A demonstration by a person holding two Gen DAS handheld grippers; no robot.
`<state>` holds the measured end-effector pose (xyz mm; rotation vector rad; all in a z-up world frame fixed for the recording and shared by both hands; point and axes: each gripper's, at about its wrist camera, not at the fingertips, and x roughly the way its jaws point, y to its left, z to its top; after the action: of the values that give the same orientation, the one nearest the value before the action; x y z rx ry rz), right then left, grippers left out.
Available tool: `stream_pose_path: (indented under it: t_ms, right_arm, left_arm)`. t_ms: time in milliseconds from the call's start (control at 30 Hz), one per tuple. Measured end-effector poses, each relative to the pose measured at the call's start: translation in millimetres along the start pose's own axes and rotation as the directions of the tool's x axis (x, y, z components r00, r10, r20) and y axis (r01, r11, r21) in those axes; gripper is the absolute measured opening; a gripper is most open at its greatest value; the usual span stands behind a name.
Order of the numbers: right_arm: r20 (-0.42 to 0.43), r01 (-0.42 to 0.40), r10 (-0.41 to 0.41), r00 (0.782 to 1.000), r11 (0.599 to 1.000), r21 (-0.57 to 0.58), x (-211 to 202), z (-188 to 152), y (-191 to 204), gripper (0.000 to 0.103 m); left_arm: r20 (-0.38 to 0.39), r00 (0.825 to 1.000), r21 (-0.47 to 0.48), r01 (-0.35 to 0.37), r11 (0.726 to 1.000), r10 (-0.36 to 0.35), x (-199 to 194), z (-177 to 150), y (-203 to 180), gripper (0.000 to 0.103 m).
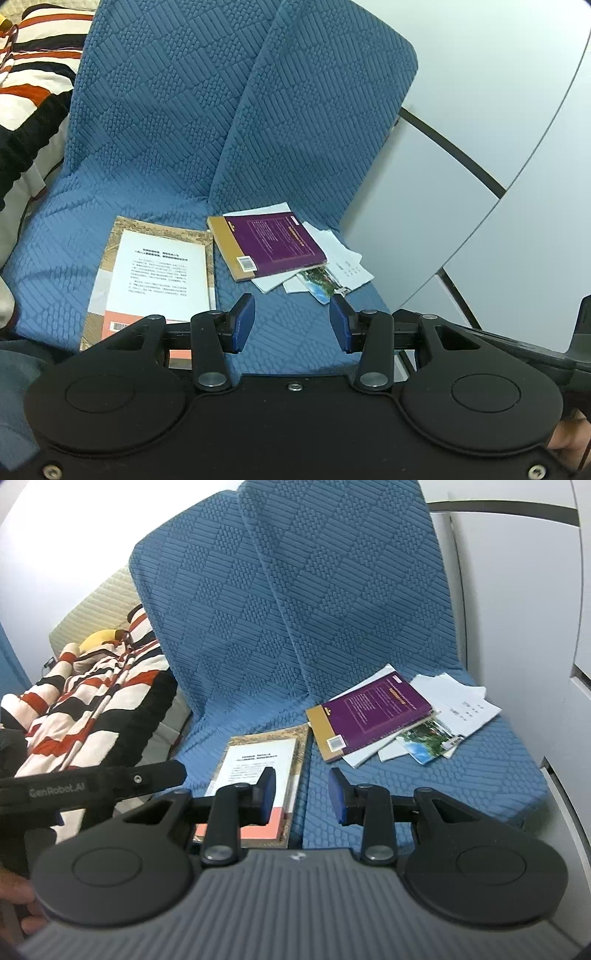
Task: Organize objects
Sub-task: 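Move both open grippers toward the barcode edge of the purple book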
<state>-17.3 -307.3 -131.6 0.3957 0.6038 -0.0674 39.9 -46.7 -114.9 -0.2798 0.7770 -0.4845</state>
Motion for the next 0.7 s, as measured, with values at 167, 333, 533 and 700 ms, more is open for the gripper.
stream_pose_path:
  t_ms: [167,333,533,700]
  right_arm:
    - [0.007,0.016,-0.016,1.0,1.0,0.001,-6.8,-4.6,-4.6,0.036]
    - [0.003,0.028,-0.028,1.0,1.0,-0.002,-9.2,-6.5,-9.1,0.036]
    - [-0.005,0.045,-0.045,0.999,0.999,-0.005,-10.7,-6.9,-15.7,0.036]
    - [-0.007,0.055,-0.055,0.998,0.998,0.005,-10.9,-6.8,-22.3,0.036]
  left_arm:
    - [-0.012,1.0,0.001,0.01,1.0,-0.01,3.4,-6.7,-9.3,0.042]
    - [-0.019,1.0,-0.002,0.006,1.0,-0.006,5.8,-10.8,-14.3,0.043]
    - [-0.022,1.0,-0.009,0.006,1.0,-0.006,8.4,-11.1,-17.6,0.045]
    - [-0.02,1.0,-0.013,0.017,1.0,-0.018,11.5,-10.1,-17.6,0.05]
